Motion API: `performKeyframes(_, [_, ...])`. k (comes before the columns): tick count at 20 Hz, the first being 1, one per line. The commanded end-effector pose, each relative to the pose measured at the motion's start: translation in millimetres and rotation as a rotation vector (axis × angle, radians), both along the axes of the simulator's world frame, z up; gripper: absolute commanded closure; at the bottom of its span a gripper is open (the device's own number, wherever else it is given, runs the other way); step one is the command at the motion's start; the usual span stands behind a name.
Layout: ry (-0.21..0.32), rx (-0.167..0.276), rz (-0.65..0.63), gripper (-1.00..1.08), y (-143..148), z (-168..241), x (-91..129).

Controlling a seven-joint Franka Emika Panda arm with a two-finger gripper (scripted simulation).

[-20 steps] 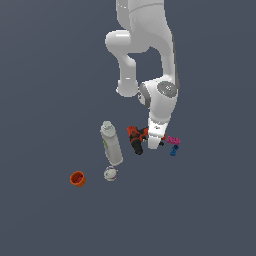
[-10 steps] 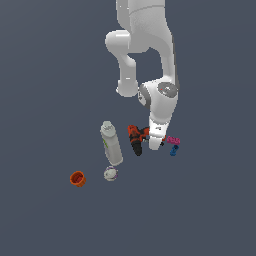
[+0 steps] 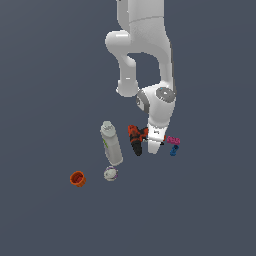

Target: Pick up a designated object from a clutter of objects.

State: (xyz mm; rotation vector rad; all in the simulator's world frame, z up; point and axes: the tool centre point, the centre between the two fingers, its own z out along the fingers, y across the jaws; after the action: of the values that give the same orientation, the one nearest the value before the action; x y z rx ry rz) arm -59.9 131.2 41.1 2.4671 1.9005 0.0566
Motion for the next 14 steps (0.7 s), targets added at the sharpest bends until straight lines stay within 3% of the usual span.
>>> performKeyframes(1, [0.045, -0.001, 0.005, -0.92, 2, -28, -16])
performKeyframes(3, [0.045, -0.002, 0.005, -0.92, 2, -29, -16])
performKeyframes(4, [0.045, -0.002, 0.005, 1.08, 2, -29, -16])
performKeyframes(13, [0.045, -0.002, 0.005, 1.08, 2, -29, -16])
performKeyframes(14, [0.022, -0.001, 0.000, 1.08, 0, -19, -7])
